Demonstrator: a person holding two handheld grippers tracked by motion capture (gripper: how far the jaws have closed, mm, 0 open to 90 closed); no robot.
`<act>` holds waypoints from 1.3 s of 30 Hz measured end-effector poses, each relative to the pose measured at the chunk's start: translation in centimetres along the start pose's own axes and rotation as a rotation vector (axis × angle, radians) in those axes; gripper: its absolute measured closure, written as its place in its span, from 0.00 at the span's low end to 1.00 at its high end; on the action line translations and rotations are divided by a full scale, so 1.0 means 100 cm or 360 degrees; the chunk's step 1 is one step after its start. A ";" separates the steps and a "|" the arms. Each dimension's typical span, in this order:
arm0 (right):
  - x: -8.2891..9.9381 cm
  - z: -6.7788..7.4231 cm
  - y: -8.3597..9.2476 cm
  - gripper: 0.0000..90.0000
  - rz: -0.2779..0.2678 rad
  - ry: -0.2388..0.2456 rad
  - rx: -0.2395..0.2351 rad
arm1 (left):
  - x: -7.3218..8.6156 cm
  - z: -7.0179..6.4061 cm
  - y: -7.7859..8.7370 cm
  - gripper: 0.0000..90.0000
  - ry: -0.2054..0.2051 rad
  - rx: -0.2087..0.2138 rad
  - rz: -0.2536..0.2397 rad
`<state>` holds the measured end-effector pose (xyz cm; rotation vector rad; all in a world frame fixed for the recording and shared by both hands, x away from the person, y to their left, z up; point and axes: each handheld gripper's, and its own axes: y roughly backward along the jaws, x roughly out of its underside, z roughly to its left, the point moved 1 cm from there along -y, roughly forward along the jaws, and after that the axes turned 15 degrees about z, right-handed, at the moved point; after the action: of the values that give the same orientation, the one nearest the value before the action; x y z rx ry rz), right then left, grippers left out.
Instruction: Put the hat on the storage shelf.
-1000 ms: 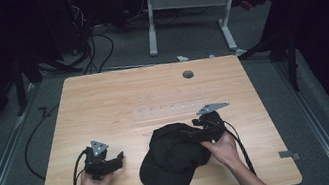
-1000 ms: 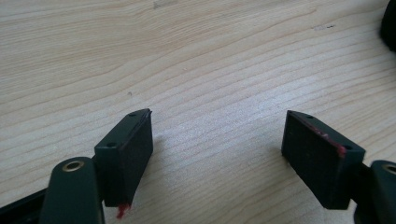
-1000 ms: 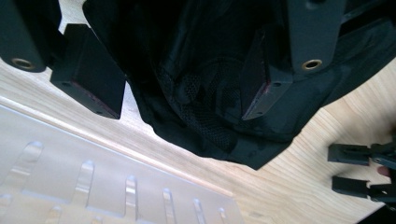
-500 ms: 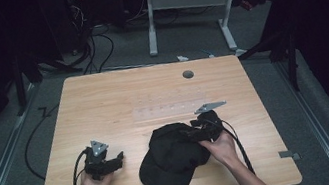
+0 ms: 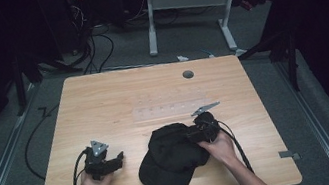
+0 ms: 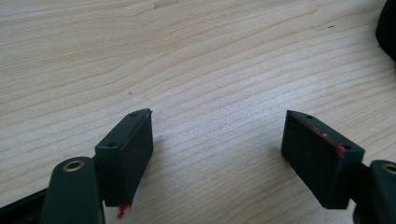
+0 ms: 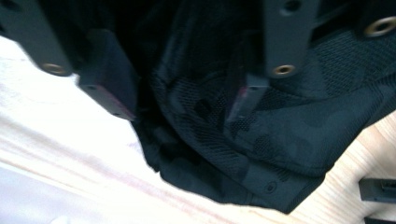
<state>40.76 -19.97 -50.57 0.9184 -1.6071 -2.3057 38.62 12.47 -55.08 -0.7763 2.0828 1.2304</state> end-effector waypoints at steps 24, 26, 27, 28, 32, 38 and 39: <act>0.009 0.003 0.029 0.88 -0.0198 0.0112 -0.0129 | 0.000 0.000 0.000 0.28 0.0002 -0.0001 -0.0001; 0.009 0.005 0.033 0.88 -0.0217 0.0129 -0.0127 | 0.000 0.000 0.000 0.28 0.0003 -0.0001 -0.0001; 0.008 0.007 0.038 0.88 -0.0237 0.0148 -0.0128 | 0.000 0.000 0.000 0.28 0.0003 -0.0001 0.0000; 0.007 0.008 0.040 0.88 -0.0247 0.0160 -0.0129 | 0.000 0.000 0.000 0.28 0.0003 -0.0001 -0.0001; 0.006 0.011 0.048 0.88 -0.0274 0.0182 -0.0129 | 0.000 0.000 0.000 0.29 0.0004 -0.0001 -0.0001; 0.006 0.012 0.059 0.88 -0.0309 0.0208 -0.0130 | 0.000 0.000 0.000 0.29 0.0004 -0.0001 -0.0001; 0.006 0.012 0.063 0.88 -0.0320 0.0213 -0.0140 | 0.000 0.000 0.000 0.29 0.0005 -0.0001 -0.0002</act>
<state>38.38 -21.79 -44.91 1.2347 -1.4061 -2.3633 38.65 12.47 -55.07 -0.7801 2.0845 1.2298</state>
